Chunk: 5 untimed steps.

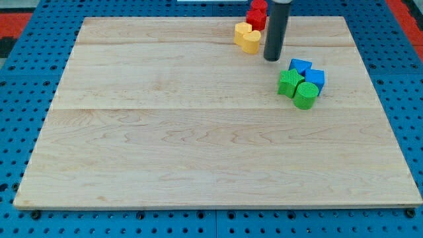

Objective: Place your arm to the center

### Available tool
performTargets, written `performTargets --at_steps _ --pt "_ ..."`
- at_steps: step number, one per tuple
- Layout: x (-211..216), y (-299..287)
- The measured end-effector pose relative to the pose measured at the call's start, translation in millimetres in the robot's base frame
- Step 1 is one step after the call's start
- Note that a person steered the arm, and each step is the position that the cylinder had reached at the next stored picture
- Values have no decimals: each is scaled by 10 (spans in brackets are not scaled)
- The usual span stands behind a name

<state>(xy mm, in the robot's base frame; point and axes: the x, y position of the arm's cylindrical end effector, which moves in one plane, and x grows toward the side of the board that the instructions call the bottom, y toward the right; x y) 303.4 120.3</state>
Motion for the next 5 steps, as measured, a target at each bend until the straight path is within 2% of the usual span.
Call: performTargets --at_steps 1,3,5 --pt "-192 0" --pt "-159 -18" --pt "625 -919"
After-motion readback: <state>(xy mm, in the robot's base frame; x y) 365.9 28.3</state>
